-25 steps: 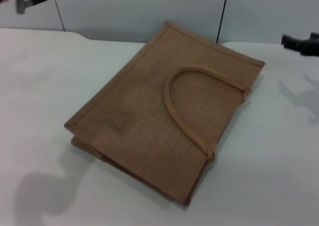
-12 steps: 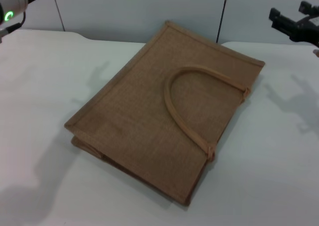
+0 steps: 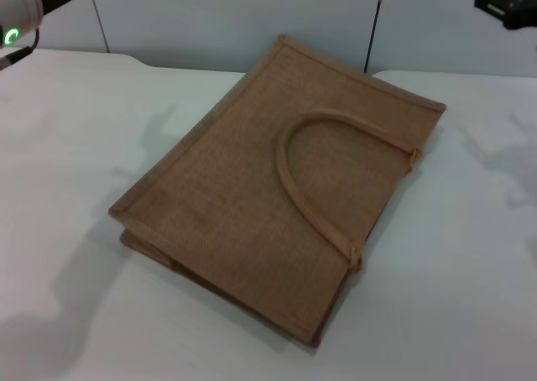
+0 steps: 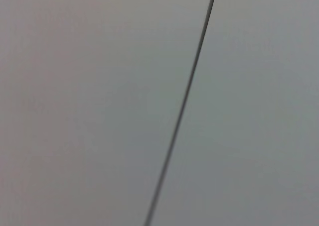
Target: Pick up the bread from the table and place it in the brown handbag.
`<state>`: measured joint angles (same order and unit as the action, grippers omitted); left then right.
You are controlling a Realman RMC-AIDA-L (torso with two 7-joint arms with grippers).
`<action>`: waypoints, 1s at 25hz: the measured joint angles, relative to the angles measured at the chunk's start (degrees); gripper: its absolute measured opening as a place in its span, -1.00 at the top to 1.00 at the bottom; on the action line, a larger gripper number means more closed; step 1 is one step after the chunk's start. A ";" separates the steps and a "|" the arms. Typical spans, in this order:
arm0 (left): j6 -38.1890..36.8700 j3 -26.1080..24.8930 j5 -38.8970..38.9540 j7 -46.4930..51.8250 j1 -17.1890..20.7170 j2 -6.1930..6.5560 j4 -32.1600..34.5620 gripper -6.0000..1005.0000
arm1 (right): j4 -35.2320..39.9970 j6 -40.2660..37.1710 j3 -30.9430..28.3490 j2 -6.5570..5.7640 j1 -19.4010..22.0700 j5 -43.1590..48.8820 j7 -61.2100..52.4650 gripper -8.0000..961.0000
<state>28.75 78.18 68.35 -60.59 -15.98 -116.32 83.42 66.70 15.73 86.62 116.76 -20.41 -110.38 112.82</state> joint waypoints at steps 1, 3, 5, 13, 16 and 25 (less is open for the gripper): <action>0.06 0.07 0.00 -0.22 -0.17 0.00 -0.01 -0.75 | -0.14 -1.66 0.31 -0.01 -0.51 0.42 0.54 -0.77; 0.18 0.13 0.13 -0.47 -0.34 -0.02 -0.02 -0.75 | -1.18 -4.41 0.90 -0.05 -1.95 0.54 0.65 -0.77; 0.24 0.13 0.26 -0.53 -0.26 0.00 -0.02 -0.75 | -2.06 -6.08 1.56 -0.03 -3.26 0.16 0.34 -0.77; 0.44 0.10 0.36 -0.53 0.14 0.00 -0.02 -0.75 | 6.39 -2.08 2.52 0.05 1.04 -10.39 -1.95 -0.77; 0.49 0.13 0.45 -0.46 0.14 -0.03 -0.02 -0.75 | 4.13 8.26 -0.35 -0.02 2.96 -18.63 -0.09 -0.77; 0.05 0.24 0.54 -0.36 0.69 -0.06 -1.42 -0.74 | -12.69 21.69 3.66 0.36 4.79 -45.80 29.98 -0.77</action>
<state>28.79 78.42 68.89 -60.96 -15.29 -116.38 82.00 54.01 37.42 90.28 117.12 -15.61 -156.19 142.80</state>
